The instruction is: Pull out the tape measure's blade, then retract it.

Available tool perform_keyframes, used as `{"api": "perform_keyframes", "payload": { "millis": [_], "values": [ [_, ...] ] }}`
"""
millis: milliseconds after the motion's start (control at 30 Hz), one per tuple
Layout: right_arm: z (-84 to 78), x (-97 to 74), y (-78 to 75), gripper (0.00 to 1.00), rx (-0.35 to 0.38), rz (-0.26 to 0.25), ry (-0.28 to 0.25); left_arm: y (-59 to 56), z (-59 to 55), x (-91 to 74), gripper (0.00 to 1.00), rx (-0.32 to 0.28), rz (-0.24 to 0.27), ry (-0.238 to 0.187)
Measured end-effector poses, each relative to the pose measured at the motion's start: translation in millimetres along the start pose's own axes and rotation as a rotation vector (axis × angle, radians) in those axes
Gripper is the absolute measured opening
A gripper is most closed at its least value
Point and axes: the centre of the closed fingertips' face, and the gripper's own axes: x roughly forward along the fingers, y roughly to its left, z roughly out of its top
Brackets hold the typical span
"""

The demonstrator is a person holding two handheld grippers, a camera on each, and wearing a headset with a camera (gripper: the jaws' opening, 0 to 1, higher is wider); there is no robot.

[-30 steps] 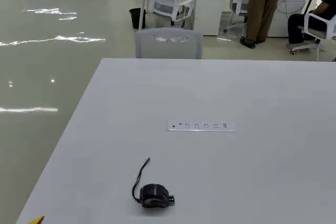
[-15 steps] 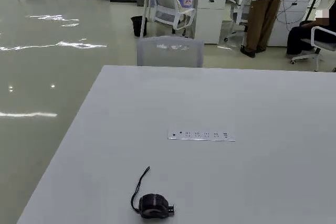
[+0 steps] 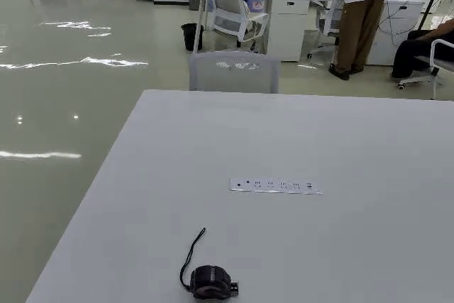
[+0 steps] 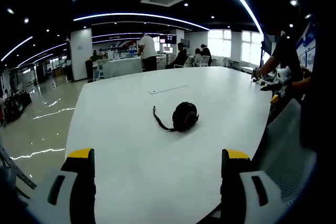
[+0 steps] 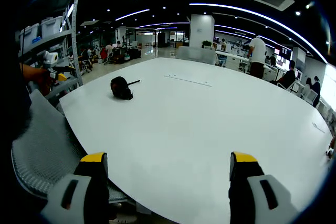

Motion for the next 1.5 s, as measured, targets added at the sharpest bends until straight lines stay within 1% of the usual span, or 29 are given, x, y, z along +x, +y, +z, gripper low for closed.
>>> {"api": "perform_keyframes", "payload": {
  "millis": [133, 200, 267, 300, 333, 500, 533, 567, 600, 667, 733, 800, 833, 867, 933, 967, 1100, 1133, 1167, 1300, 1400, 1500],
  "values": [
    [1.9, 1.1, -0.8, 0.98, -0.002, 0.002, 0.002, 0.0, -0.4, 1.9, 0.99, 0.007, -0.006, 0.009],
    [3.1, 2.0, 0.6, 0.97, 0.002, 0.015, 0.001, -1.1, -0.5, 4.1, 0.99, 0.008, -0.013, 0.019],
    [6.0, 3.3, 0.8, 0.98, 0.007, 0.022, -0.014, -3.3, 1.2, 7.4, 0.99, 0.017, -0.026, 0.021],
    [7.6, 3.8, 1.4, 0.98, -0.002, 0.027, -0.019, -4.3, 1.1, 9.0, 0.99, 0.026, -0.032, 0.029],
    [8.9, 5.5, 1.6, 0.98, -0.007, 0.028, -0.016, -3.4, -0.4, 11.7, 0.99, 0.038, -0.039, 0.036],
    [12.4, 15.1, 2.5, 0.98, -0.026, 0.044, -0.005, -1.3, 1.3, 24.3, 0.99, 0.053, -0.06, 0.037],
    [13.3, 16.9, 3.2, 0.98, -0.032, 0.047, -0.004, -3.6, 2.5, 27.5, 0.99, 0.055, -0.07, 0.039],
    [13.8, 19.5, 4.5, 0.98, -0.041, 0.058, -0.001, -8.1, 2.6, 32.0, 0.99, 0.073, -0.094, 0.052],
    [13.6, 21.4, 5.8, 0.98, -0.049, 0.066, 0.005, -10.2, 4.1, 34.9, 0.99, 0.09, -0.099, 0.062],
    [14.5, 25.7, 6.3, 0.97, -0.062, 0.073, 0.011, -11.9, 7.9, 41.6, 0.99, 0.109, -0.11, 0.066],
    [19.2, 28.7, 8.3, 0.96, -0.072, 0.085, 0.008, -12.2, 12.9, 47.7, 0.99, 0.114, -0.121, 0.068],
    [21.3, 32.2, 8.7, 0.94, -0.087, 0.097, 0.007, -12.1, 13.3, 53.0, 0.99, 0.116, -0.136, 0.084],
    [21.1, 35.2, 10.2, 0.94, -0.106, 0.11, 0.023, -14.2, 14.7, 56.6, 0.99, 0.112, -0.159, 0.085],
    [21.7, 37.2, 11.4, 0.94, -0.116, 0.119, 0.029, -15.1, 16.1, 59.5, 0.99, 0.115, -0.17, 0.085],
    [23.0, 41.9, 12.7, 0.93, -0.135, 0.141, 0.038, -14.7, 15.2, 67.3, 0.99, 0.152, -0.186, 0.107],
    [23.2, 43.5, 14.1, 0.93, -0.145, 0.15, 0.045, -14.7, 15.6, 70.1, 0.99, 0.161, -0.192, 0.111],
    [25.4, 51.2, 22.9, 0.93, -0.19, 0.192, 0.058, -16.5, 24.6, 83.9, 0.99, 0.158, -0.208, 0.101],
    [26.0, 52.5, 23.4, 0.93, -0.189, 0.195, 0.057, -17.1, 25.9, 86.6, 0.99, 0.164, -0.212, 0.099],
    [25.5, 55.0, 23.2, 0.93, -0.187, 0.199, 0.058, -18.0, 27.4, 90.8, 0.99, 0.186, -0.217, 0.098],
    [28.3, 61.6, 25.9, 0.92, -0.189, 0.215, 0.058, -24.2, 32.3, 102.2, 0.99, 0.205, -0.242, 0.098],
    [33.4, 66.6, 27.8, 0.91, -0.196, 0.226, 0.052, -30.9, 37.2, 111.6, 0.98, 0.232, -0.272, 0.102],
    [41.1, 71.0, 28.7, 0.9, -0.188, 0.237, 0.045, -35.8, 39.7, 119.4, 0.98, 0.268, -0.298, 0.116]
  ]
}}
